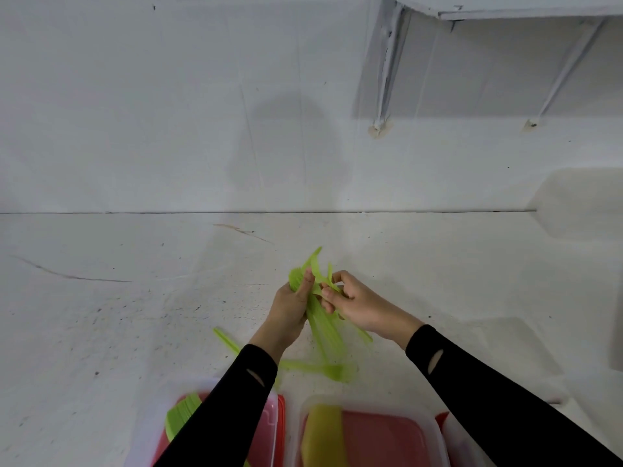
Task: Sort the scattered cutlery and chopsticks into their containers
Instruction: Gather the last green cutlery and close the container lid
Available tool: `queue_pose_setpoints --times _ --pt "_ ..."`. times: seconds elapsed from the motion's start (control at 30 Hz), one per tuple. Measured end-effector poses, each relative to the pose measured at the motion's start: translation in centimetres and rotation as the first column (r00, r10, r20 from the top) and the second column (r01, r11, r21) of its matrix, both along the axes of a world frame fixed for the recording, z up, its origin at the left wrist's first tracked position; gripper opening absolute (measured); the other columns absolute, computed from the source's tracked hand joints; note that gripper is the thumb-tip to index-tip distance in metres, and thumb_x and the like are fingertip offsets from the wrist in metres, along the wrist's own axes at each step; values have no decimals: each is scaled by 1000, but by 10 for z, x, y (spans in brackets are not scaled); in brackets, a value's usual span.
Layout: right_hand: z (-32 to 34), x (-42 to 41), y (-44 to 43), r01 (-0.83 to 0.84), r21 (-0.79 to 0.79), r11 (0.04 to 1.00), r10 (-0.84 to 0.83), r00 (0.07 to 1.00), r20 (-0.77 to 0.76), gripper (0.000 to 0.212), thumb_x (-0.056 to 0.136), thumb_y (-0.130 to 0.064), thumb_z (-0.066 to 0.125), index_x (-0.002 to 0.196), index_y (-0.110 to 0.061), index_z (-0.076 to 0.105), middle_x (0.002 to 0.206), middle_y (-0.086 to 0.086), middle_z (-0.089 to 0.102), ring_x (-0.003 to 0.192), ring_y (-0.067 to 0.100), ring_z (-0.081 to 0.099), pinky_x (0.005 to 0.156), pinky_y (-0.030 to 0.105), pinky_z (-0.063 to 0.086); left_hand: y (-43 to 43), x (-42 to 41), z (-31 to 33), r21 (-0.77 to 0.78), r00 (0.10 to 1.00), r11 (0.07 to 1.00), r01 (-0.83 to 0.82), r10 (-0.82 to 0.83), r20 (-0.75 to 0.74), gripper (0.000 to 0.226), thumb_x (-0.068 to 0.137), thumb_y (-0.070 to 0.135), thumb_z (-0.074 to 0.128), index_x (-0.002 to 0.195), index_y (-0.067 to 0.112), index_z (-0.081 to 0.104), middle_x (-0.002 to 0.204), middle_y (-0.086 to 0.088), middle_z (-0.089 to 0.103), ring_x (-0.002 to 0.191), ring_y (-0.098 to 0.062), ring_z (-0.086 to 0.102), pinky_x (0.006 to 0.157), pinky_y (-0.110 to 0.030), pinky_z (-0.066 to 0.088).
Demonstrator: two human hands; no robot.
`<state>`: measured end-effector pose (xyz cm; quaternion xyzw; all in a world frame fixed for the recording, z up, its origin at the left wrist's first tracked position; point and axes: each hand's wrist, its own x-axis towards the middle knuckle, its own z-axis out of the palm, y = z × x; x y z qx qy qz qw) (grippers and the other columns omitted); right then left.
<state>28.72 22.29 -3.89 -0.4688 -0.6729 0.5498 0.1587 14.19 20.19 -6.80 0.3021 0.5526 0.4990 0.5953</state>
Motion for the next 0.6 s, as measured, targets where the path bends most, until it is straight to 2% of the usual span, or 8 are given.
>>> queue_pose_setpoints --times 0.07,0.17,0.2,0.3,0.4,0.5,0.53,0.6 --pt "0 1 0 -1 -1 1000 1 1000 17 25 104 -37 44 116 -15 48 74 -12 63 69 -6 53 75 23 40 1 0 1 -25 998 1000 -3 4 60 35 99 33 53 91 3 70 62 -16 63 58 -22 63 59 -27 53" --pt "-1 3 2 119 70 990 -124 989 80 32 100 -40 50 123 -19 44 100 -7 59 91 5 55 72 20 43 3 0 0 -57 983 993 -104 111 149 23 98 20 57 104 0 67 76 -14 69 65 -21 67 62 -26 56" --pt "-1 4 3 157 90 984 -164 983 83 32 99 -37 50 124 -20 39 105 -2 55 90 9 54 70 19 43 4 -1 0 -74 966 984 -162 173 193 22 98 18 57 106 -2 65 78 -11 70 68 -20 69 62 -26 57" --pt "-4 3 5 171 75 982 -175 983 50 21 99 -25 42 117 -19 32 109 7 59 76 8 51 68 23 41 5 0 2 -77 939 972 -220 233 252 35 95 29 61 104 -5 59 71 -6 60 71 -21 71 65 -27 59" --pt "-9 1 5 111 121 986 -121 989 81 15 101 -20 42 116 -22 41 116 -6 53 79 0 50 68 18 39 3 2 3 -74 950 980 -184 197 242 47 81 41 68 93 -3 58 69 -5 61 73 -22 71 69 -26 60" --pt "-11 0 5 117 163 980 -123 992 24 20 102 -17 47 120 -22 53 115 -7 58 76 1 59 67 18 47 4 2 1 -55 957 986 -155 164 239 57 75 45 67 100 -7 61 87 -12 69 82 -22 71 70 -24 59" --pt "-10 0 5 134 157 978 -135 991 1 22 102 -15 48 121 -20 56 111 -5 61 73 4 62 66 20 51 4 2 0 -49 962 989 -143 150 229 58 75 45 67 101 -6 62 88 -13 69 81 -20 71 68 -23 59" --pt "-8 0 6 148 140 979 -145 989 -34 25 101 -11 51 124 -15 60 102 0 66 69 7 64 66 22 55 3 1 -2 -48 977 993 -106 113 180 53 75 47 67 93 -3 65 76 -10 66 69 -16 68 63 -23 57"
